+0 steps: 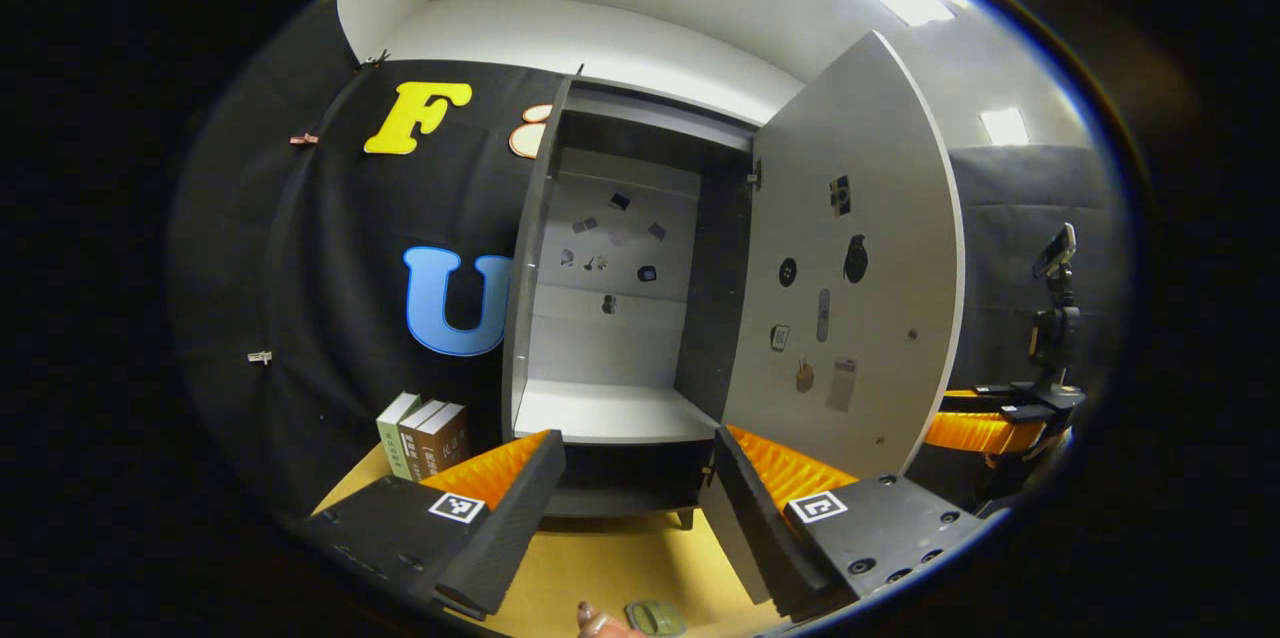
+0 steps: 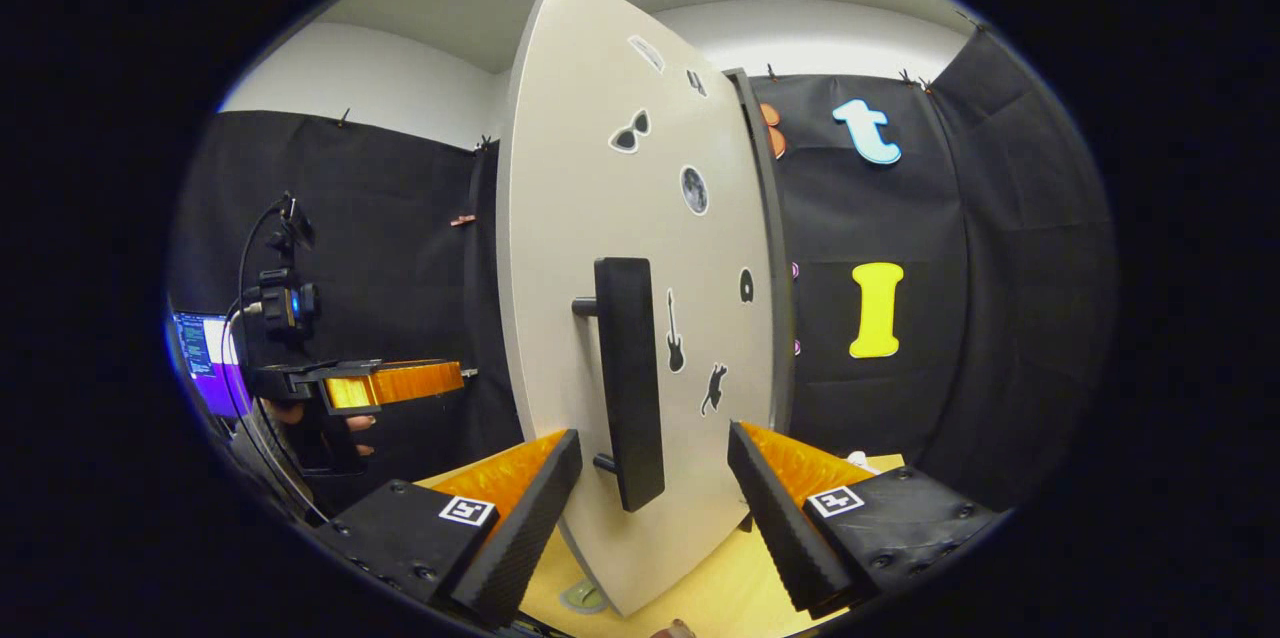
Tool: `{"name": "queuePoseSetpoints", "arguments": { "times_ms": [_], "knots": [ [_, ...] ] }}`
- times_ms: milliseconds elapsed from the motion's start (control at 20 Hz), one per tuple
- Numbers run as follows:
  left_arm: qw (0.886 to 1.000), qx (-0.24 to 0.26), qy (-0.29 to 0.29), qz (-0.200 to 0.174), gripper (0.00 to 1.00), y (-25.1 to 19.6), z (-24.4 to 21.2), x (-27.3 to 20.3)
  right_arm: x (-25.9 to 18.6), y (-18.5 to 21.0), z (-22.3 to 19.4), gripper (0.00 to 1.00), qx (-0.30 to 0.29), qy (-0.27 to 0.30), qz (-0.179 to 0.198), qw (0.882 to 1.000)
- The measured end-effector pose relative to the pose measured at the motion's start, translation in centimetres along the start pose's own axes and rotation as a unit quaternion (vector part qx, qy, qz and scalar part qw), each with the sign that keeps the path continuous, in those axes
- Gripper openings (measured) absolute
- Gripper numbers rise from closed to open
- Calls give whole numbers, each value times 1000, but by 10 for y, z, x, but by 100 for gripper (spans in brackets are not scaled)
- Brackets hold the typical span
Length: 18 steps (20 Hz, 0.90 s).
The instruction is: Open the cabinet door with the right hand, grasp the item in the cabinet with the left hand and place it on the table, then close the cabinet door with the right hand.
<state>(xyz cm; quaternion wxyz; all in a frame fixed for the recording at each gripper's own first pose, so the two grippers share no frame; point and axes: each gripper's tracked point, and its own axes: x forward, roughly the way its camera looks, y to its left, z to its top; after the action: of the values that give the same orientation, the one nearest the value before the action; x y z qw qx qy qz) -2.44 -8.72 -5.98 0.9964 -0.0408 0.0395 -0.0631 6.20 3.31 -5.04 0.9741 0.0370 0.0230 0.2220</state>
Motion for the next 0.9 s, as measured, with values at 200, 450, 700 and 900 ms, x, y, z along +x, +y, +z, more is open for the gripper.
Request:
{"name": "queuePoseSetpoints", "arguments": {
  "times_ms": [200, 450, 700, 900],
  "knots": [
    [1000, 18, 3, -1, 95, 52, 3, -5, 21, 18, 1, 97, 0, -10, 10, 1000],
    [1000, 26, 4, 14, 94, 102, 11, -11, 40, 31, 2, 98, 4, -23, 13, 1000],
    [999, 35, -16, 15, 95, 100, 20, -15, -14, 16, 20, 98, -45, -51, -27, 997],
    [999, 34, -19, 23, 94, 82, 15, -9, -48, -31, 16, 98, -69, -42, -147, 986]
  ]
}}
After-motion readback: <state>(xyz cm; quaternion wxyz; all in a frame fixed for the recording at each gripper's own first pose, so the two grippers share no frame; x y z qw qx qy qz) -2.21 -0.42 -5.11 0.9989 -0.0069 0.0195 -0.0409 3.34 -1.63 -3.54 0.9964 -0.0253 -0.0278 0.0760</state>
